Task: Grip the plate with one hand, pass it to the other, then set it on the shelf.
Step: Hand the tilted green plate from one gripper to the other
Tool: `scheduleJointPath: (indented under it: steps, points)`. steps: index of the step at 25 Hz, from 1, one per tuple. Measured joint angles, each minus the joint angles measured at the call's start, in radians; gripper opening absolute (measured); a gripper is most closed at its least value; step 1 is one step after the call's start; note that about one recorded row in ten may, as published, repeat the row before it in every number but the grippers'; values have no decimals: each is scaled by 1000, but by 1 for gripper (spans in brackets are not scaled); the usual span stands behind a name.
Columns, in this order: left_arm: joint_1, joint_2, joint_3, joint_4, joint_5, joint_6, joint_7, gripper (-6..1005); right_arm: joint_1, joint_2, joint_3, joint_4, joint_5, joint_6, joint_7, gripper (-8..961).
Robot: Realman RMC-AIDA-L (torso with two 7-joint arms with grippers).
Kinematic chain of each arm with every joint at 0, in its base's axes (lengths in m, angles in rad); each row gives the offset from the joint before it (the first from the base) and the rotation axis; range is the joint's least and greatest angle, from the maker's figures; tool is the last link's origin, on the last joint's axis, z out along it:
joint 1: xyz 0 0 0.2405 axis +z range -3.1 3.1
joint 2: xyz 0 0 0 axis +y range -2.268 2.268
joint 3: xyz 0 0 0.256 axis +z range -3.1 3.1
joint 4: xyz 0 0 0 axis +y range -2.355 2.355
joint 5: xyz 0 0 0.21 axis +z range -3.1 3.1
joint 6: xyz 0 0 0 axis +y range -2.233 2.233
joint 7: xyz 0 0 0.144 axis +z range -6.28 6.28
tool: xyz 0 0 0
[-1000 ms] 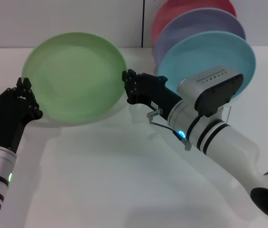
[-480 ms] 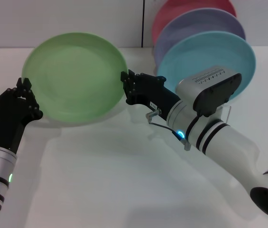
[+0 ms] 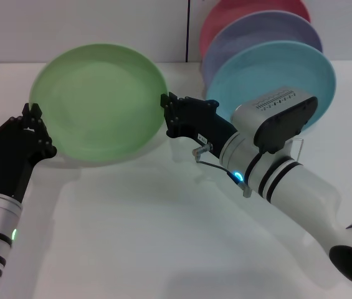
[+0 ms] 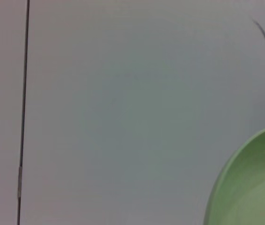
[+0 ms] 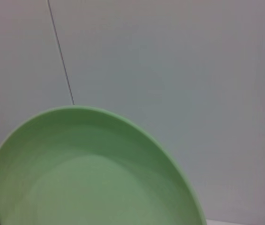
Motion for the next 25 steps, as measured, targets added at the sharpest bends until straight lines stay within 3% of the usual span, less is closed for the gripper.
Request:
scheduleJointPath:
  steps: [25]
  points:
    - [3,1,1,5,5,4,-12,41,-4,0,8,7,0,-8,-43,19]
